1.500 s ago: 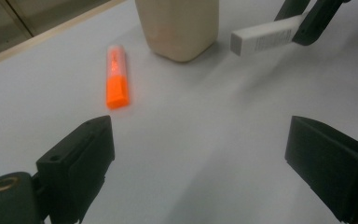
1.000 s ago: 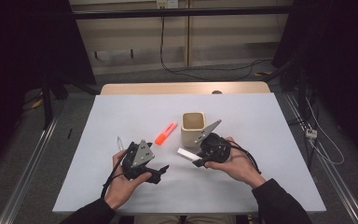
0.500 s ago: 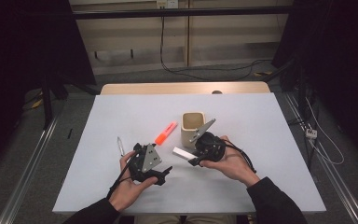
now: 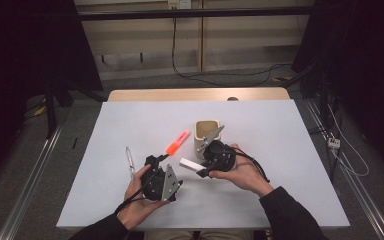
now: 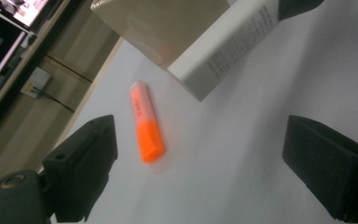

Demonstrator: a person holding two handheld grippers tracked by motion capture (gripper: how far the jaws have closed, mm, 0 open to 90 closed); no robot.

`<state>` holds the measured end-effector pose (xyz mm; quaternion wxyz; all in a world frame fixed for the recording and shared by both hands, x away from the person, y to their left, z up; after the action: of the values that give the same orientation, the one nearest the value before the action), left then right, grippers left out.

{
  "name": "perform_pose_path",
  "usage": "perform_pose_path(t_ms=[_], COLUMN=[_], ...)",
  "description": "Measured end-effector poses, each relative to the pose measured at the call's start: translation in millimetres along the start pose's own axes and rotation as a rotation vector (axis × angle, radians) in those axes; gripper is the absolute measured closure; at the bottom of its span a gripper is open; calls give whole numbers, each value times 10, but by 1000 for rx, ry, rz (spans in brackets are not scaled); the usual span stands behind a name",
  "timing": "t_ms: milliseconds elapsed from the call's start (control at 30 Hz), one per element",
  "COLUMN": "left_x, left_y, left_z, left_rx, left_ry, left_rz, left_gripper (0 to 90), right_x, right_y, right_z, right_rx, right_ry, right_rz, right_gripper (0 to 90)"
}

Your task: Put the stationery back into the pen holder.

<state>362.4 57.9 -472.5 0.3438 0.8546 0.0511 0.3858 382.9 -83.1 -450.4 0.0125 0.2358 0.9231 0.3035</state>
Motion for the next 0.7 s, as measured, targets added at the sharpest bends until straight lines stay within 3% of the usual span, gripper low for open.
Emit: perform_pose_path(t_ms=[33, 100, 167, 267, 400, 433, 467, 500, 533, 567, 667, 700], left_x=[11, 3, 12, 1, -66, -66, -95, -79, -126, -96, -102, -116], left_y=[3, 3, -20, -23, 2, 2, 14, 17, 29, 25, 30, 33], left_z=[-8, -5, -16, -14, -9, -20, -3, -15, 15, -17, -24, -15], left_rx=[6, 6, 40, 48, 45, 64, 36, 52, 10, 49, 62, 48], left_ry=[24, 35, 45, 68, 63, 66, 74, 78, 79, 77, 78, 81], left_rz=[33, 52, 86, 161, 224, 260, 250, 302, 259, 322, 361, 353], left_gripper=[115, 126, 136, 148, 197, 196, 201, 204, 219, 232, 274, 285], right_x=[4, 10, 16, 21, 35, 46, 51, 61, 64, 72, 88, 90], right_y=[14, 33, 50, 75, 112, 120, 126, 132, 137, 139, 154, 162], right_z=[10, 28, 48, 72, 102, 110, 117, 125, 135, 143, 159, 164], right_rx=[-2, 4, 11, 21, 27, 29, 33, 36, 38, 43, 46, 44], right_ry=[0, 1, 7, 16, 26, 32, 33, 37, 38, 42, 45, 47], right_rz=[0, -4, -7, -16, -22, -21, -23, -23, -29, -31, -28, -31], right_gripper=[682, 682, 682, 682, 682, 682, 682, 682, 682, 682, 682, 682])
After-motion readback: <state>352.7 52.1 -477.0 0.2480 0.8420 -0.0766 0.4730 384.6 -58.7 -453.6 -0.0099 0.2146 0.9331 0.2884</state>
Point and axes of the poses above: each handheld gripper's, and its own axes: z roughly forward along the jaws, y roughly out of its top, x roughly to its left, the point moved 7 cm from there along z, roughly forward along the jaws, and after that the axes turned 3 degrees about -x, right-handed, at the moved point
